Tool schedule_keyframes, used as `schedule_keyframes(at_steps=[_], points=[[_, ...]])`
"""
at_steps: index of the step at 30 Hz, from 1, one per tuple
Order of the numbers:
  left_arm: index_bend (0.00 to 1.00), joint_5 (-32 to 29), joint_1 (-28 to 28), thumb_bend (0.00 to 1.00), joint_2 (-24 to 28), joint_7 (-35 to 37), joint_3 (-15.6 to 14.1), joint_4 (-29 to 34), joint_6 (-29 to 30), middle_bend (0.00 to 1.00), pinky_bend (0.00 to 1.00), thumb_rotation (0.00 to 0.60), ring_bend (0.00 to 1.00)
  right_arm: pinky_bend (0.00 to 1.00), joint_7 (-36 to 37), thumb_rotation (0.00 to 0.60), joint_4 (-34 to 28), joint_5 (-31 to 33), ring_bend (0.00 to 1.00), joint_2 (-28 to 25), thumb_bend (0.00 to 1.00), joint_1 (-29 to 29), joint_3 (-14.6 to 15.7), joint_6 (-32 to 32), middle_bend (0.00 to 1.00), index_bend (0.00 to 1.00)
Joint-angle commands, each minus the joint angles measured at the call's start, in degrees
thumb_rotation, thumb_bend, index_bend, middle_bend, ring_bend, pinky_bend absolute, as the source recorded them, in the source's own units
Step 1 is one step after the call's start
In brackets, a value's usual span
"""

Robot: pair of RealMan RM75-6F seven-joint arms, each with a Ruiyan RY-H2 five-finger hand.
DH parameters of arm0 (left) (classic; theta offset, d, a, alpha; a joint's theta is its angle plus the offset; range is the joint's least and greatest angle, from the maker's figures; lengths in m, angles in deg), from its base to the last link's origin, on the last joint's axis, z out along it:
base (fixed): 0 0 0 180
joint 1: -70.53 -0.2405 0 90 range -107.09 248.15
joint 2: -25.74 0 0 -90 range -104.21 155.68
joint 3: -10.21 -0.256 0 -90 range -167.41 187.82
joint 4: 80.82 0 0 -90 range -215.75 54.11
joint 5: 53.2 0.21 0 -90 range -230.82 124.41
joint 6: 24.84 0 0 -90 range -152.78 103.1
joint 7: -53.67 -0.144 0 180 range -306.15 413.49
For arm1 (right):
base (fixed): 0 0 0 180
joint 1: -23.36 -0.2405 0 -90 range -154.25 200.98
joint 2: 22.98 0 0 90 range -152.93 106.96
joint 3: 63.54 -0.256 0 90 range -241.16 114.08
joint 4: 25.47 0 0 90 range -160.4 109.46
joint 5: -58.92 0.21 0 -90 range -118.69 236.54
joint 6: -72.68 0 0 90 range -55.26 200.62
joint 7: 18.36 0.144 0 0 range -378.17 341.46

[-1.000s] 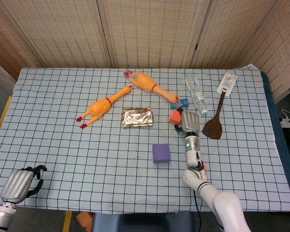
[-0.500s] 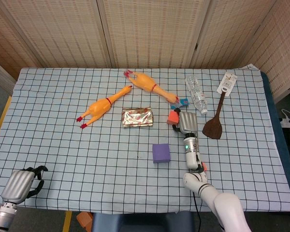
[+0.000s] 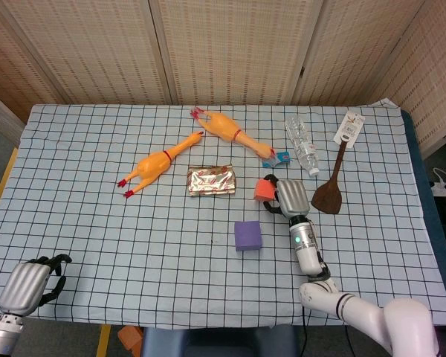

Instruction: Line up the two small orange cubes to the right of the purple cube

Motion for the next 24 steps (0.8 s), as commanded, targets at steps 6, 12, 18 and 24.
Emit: schedule_keyframes(at_steps=[6,12,18,24], points=[[0.37,1.12,-0.19,0.45,0.14,-1.46,-0.43,0.98,0.43,0.53,0.56,0.6,0.47,1.0,-9.86,0.6,-29.44,-1.81,0.85,-22.49,0.15,10.75,8.25,4.15,0.99,0.45],[0.37,0.31,-0.11,0.45,0.13,-1.38,-0.25,0.85,-0.18,0.53,0.56,0.6,0.47,1.0,-7.61,0.6,-29.17,-2.1,0.85,-24.71,0.15,12.06,10.3,2.89,0.99,0.45],[0.37,0.54,-0.15,0.45,0.17,-1.33,-0.24,0.96,-0.01,0.53,0.56,0.6,0.47,1.0,-5.35,0.6,-27.31,-3.67,0.85,-24.79,0.15,12.78,12.86,1.06,0.99,0.45],[0.37,0.81,-0.23,0.45,0.24,-1.38,-0.3,1.07,0.19,0.53,0.56,0.6,0.47,1.0,-3.23,0.6,-23.66,-4.96,0.85,-22.69,0.15,12.6,14.05,-0.66,0.99,0.46]])
